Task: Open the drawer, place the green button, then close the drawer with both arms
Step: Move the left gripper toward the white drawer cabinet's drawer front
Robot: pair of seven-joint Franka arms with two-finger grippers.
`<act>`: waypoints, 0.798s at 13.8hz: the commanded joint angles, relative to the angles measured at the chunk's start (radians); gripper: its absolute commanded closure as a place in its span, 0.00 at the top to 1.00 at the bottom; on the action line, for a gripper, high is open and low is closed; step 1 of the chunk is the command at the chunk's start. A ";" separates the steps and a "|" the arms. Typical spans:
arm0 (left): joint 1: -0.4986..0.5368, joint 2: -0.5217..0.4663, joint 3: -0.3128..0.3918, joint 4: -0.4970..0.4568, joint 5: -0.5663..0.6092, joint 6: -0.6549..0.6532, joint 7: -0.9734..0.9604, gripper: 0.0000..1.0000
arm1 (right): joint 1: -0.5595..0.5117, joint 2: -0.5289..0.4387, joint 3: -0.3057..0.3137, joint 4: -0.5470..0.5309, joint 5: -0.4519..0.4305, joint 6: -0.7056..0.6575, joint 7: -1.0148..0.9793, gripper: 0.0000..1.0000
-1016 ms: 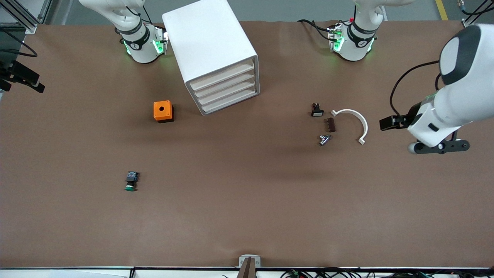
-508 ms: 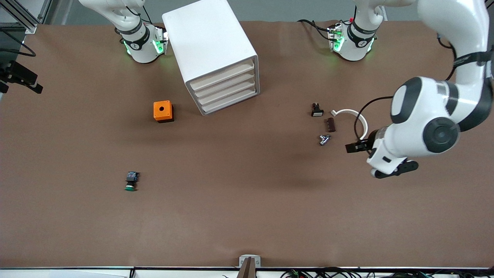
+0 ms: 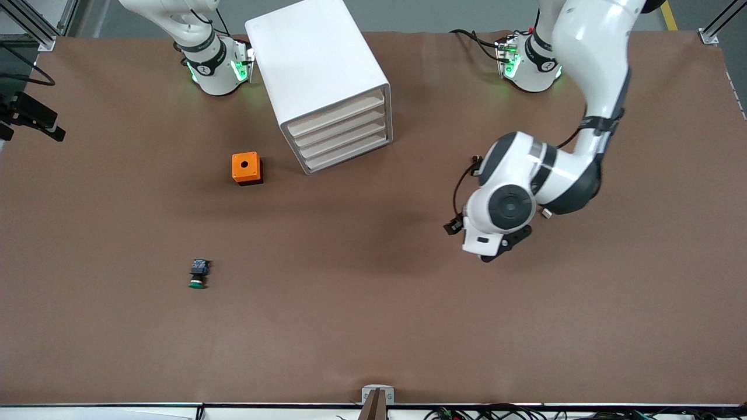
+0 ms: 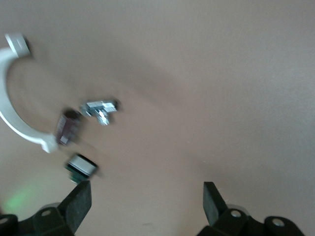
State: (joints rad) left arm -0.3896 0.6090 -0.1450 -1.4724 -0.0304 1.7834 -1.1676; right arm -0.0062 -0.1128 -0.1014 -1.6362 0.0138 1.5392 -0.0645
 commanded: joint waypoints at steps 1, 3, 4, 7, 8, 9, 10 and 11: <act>-0.041 0.069 0.007 0.032 -0.049 0.033 -0.226 1.00 | -0.001 -0.030 0.009 -0.027 -0.008 -0.002 0.020 1.00; -0.080 0.092 0.007 0.034 -0.090 0.037 -0.398 1.00 | -0.001 -0.027 0.009 -0.019 -0.008 -0.001 0.020 1.00; -0.087 0.100 0.007 0.032 -0.144 0.037 -0.493 1.00 | -0.001 -0.027 0.009 -0.019 -0.008 0.002 0.020 1.00; -0.133 0.130 0.007 0.032 -0.299 0.037 -0.752 1.00 | -0.003 -0.025 0.009 -0.014 -0.008 0.004 0.020 1.00; -0.158 0.149 0.008 0.032 -0.359 0.043 -0.843 1.00 | -0.003 -0.025 0.008 -0.007 -0.008 0.001 0.020 1.00; -0.172 0.164 0.007 0.032 -0.411 0.062 -0.918 1.00 | -0.003 -0.024 0.008 -0.004 -0.008 0.001 0.020 1.00; -0.176 0.173 0.007 0.030 -0.466 0.083 -0.969 1.00 | -0.003 -0.024 0.008 -0.004 -0.008 0.002 0.020 1.00; -0.186 0.181 0.007 0.029 -0.532 0.099 -0.998 0.99 | -0.003 -0.024 0.008 -0.002 -0.006 0.005 0.019 1.00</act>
State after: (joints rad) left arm -0.5609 0.7618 -0.1453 -1.4637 -0.4703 1.8601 -2.0891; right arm -0.0060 -0.1165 -0.0991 -1.6330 0.0138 1.5402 -0.0616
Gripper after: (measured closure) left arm 0.000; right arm 0.000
